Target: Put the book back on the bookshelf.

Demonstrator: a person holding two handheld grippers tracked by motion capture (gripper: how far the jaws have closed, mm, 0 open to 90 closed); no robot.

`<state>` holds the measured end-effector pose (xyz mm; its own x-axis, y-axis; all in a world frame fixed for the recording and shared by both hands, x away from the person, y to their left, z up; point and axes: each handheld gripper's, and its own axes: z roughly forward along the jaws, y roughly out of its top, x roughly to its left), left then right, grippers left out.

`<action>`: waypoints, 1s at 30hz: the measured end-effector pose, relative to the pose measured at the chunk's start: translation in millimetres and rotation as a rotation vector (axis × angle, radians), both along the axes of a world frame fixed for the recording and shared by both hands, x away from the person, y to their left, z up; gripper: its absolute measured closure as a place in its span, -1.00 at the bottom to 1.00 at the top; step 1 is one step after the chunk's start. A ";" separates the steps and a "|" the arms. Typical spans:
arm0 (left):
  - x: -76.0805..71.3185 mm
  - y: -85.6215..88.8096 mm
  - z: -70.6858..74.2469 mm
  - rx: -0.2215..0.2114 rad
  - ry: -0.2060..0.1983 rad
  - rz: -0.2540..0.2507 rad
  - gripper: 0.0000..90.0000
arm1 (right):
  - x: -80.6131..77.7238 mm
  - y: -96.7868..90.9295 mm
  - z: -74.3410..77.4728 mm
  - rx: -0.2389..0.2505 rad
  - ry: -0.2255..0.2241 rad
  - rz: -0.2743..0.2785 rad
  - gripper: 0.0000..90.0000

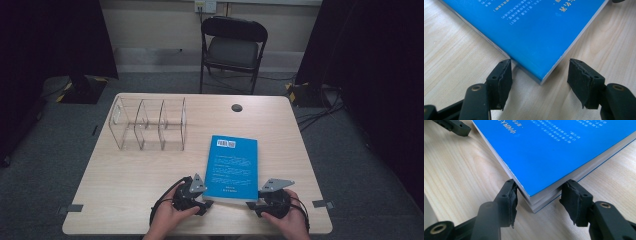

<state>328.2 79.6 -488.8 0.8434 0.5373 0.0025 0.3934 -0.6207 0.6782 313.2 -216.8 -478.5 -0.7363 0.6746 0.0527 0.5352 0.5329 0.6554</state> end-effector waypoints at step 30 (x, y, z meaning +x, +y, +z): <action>2.0 8.2 16.7 -0.053 -0.026 0.029 -0.58 | 1.2 0.3 1.2 0.041 0.004 0.014 0.02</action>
